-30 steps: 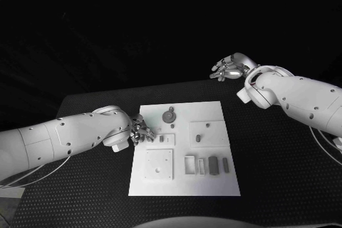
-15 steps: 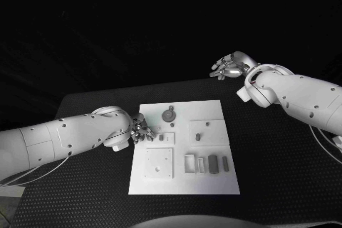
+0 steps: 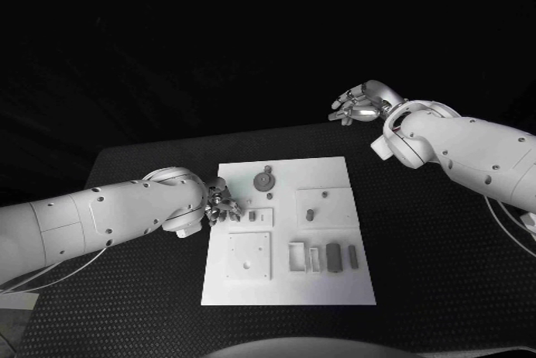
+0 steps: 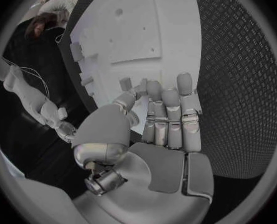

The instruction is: Assemble the parts on the task board

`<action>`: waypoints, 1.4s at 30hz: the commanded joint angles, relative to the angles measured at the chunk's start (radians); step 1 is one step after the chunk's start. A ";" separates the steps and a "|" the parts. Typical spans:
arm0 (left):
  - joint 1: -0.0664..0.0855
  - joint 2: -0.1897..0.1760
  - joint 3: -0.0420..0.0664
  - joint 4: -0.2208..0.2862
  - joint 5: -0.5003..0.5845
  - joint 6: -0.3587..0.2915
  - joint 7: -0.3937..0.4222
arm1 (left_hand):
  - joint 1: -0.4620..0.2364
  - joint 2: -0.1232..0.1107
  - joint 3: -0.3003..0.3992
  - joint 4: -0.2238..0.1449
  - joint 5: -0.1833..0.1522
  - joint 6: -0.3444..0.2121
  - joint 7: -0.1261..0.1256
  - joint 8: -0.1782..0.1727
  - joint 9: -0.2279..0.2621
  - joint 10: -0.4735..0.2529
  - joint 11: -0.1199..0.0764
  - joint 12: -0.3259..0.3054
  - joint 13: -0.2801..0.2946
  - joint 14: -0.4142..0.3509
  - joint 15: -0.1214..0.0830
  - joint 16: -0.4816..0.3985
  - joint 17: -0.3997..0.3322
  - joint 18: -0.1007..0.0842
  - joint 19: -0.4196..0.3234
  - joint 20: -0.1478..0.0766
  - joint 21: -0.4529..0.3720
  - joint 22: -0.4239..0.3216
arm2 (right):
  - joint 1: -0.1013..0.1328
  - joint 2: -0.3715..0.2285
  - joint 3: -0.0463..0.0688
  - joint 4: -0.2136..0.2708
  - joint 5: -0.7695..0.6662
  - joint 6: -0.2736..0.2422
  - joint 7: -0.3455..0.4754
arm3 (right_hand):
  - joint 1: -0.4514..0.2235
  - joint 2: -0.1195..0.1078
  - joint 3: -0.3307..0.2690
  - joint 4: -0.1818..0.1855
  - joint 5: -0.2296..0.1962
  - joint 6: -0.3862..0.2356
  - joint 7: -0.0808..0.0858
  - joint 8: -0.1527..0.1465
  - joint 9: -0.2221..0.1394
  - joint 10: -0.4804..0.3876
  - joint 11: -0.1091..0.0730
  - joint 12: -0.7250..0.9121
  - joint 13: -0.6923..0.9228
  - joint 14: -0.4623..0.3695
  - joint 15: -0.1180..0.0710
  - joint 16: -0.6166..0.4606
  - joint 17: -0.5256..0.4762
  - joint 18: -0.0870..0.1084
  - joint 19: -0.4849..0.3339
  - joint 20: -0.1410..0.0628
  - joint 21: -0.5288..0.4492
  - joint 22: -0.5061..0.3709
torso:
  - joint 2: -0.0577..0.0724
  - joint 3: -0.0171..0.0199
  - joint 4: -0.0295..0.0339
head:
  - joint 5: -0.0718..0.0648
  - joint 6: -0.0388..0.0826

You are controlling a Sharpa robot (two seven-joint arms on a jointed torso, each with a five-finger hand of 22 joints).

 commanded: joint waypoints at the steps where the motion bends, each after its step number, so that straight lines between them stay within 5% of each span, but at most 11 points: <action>1: -0.010 0.000 -0.006 0.001 -0.016 0.007 -0.009 | -0.005 -0.006 0.081 -0.076 -0.003 -0.006 0.004 -0.006 -0.002 -0.005 0.001 0.006 -0.001 0.002 -0.006 0.004 -0.002 -0.006 0.007 0.000 0.005 0.021 | 0.000 -0.001 0.000 0.002 0.002 0.007 0.010 | -0.007 0.000 -0.004 -0.001 0.003 -0.006 0.001 0.003 -0.001 -0.005 0.002 0.004 -0.001 0.004 0.003 -0.004 0.001 0.015 0.005 0.005 -0.004 0.001 | 0.000 -0.0001 0.0002 | 0.000 0.000; 9: -0.012 -0.004 -0.006 0.006 -0.016 0.002 -0.009 | -0.023 -0.042 0.082 -0.066 -0.014 -0.015 0.007 -0.010 -0.003 -0.008 0.004 0.006 -0.004 -0.001 -0.006 0.004 -0.007 -0.006 0.006 -0.001 0.005 0.020 | 0.000 -0.002 0.000 0.002 0.002 0.007 0.010 | -0.008 0.000 -0.004 -0.001 0.003 -0.007 0.001 0.003 -0.001 -0.005 0.002 0.005 -0.002 0.003 0.003 -0.004 0.002 0.015 0.005 0.005 -0.004 0.001 | 0.000 0.0005 -0.0005 | 0.001 -0.001; 12: -0.012 -0.006 -0.006 0.007 -0.016 0.001 -0.008 | -0.033 -0.060 0.085 -0.051 -0.067 -0.018 0.006 -0.012 -0.003 -0.009 0.005 0.006 -0.005 -0.002 -0.007 0.005 -0.010 -0.005 0.006 -0.002 0.005 0.019 | 0.000 -0.002 0.000 0.002 0.002 0.007 0.010 | -0.008 -0.001 -0.004 -0.001 0.003 -0.007 0.001 0.003 -0.002 -0.005 0.002 0.005 -0.002 0.003 0.003 -0.005 0.002 0.015 0.005 0.005 -0.004 0.001 | 0.000 0.0005 -0.0002 | 0.000 -0.001; 22: -0.012 -0.007 -0.006 0.007 -0.016 0.007 -0.007 | -0.055 -0.121 0.090 -0.012 -0.078 -0.021 0.008 -0.013 -0.003 -0.012 0.005 0.007 -0.008 -0.004 -0.008 0.007 -0.016 -0.006 0.005 -0.003 0.002 0.019 | 0.000 -0.003 0.000 0.002 0.002 0.009 0.009 | -0.008 -0.001 -0.004 -0.002 0.003 -0.007 0.001 0.003 -0.002 -0.005 0.002 0.005 -0.003 0.003 0.003 -0.005 0.002 0.015 0.005 0.005 -0.004 0.001 | 0.000 0.0001 0.0002 | 0.000 -0.001; 42: -0.013 -0.010 -0.006 0.006 -0.016 -0.003 -0.004 | -0.088 -0.180 0.093 0.052 -0.095 -0.033 0.012 -0.019 -0.004 -0.017 0.008 0.009 -0.011 -0.009 -0.010 0.010 -0.024 -0.006 0.004 -0.004 -0.002 0.018 | 0.000 -0.004 0.000 0.004 0.002 0.010 0.011 | -0.009 0.000 -0.004 -0.001 0.003 -0.007 0.001 0.003 -0.002 -0.006 0.002 0.006 -0.004 0.004 0.003 -0.006 0.003 0.015 0.005 0.005 -0.005 0.001 | 0.000 -0.0002 -0.0001 | -0.001 0.000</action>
